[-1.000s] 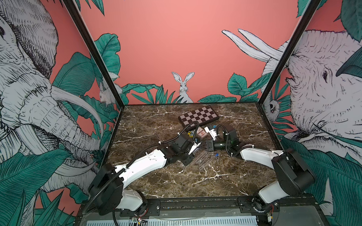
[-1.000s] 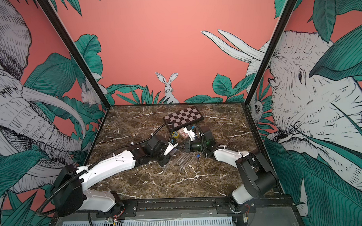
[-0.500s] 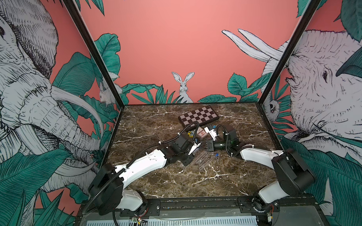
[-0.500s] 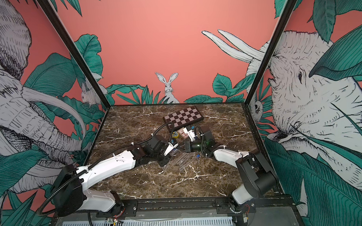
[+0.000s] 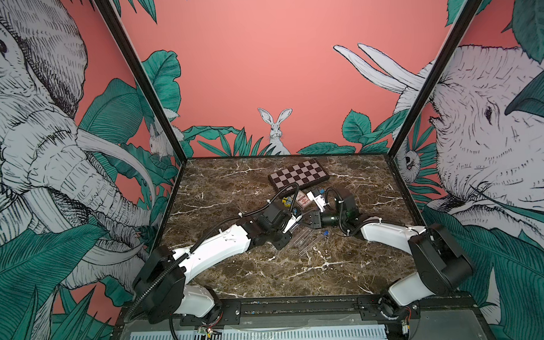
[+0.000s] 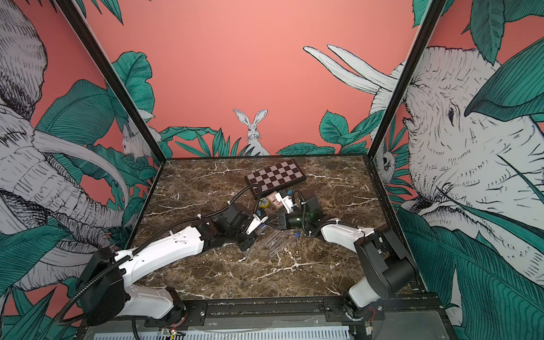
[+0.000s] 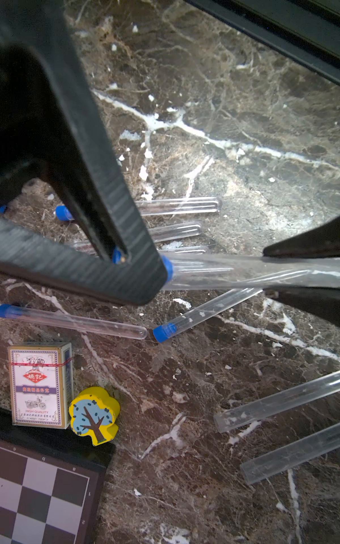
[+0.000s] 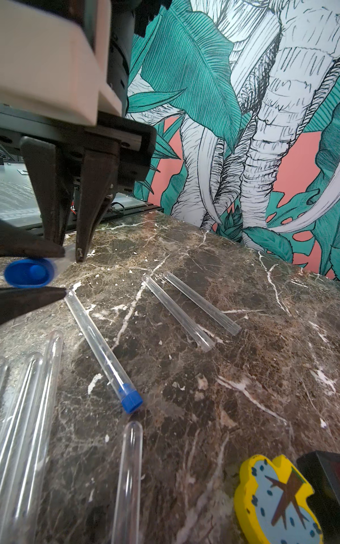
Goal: Remove stoppers from test tubes
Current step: Open the stopper on the test tube.
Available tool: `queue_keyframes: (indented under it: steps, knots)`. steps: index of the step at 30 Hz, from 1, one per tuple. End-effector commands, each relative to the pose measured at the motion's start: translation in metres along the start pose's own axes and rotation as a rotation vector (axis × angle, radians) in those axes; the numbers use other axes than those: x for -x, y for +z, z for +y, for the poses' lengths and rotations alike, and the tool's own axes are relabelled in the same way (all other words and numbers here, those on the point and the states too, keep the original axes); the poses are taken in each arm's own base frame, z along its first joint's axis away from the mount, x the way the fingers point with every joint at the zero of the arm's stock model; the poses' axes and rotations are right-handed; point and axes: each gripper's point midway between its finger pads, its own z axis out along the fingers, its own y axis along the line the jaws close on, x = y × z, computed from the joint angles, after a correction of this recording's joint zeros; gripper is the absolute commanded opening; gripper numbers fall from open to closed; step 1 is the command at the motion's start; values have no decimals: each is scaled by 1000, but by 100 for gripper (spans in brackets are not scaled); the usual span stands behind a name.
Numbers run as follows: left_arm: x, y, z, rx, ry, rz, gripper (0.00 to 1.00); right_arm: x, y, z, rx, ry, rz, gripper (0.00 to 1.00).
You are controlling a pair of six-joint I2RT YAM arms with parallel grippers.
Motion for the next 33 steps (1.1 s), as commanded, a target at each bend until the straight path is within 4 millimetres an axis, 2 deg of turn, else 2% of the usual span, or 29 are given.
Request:
queue_keyframes:
  steps: [1, 14, 33]
  knots:
    - [8, -6, 1, 6, 14, -24, 8, 1, 3, 6, 30, -21, 5, 15]
    - [4, -7, 5, 33, 17, -6, 8, 3, 2, 6, 22, -25, -1, 7]
    - [-6, -1, 12, 68, 21, 53, 7, 21, -15, 10, 57, -36, -55, 4]
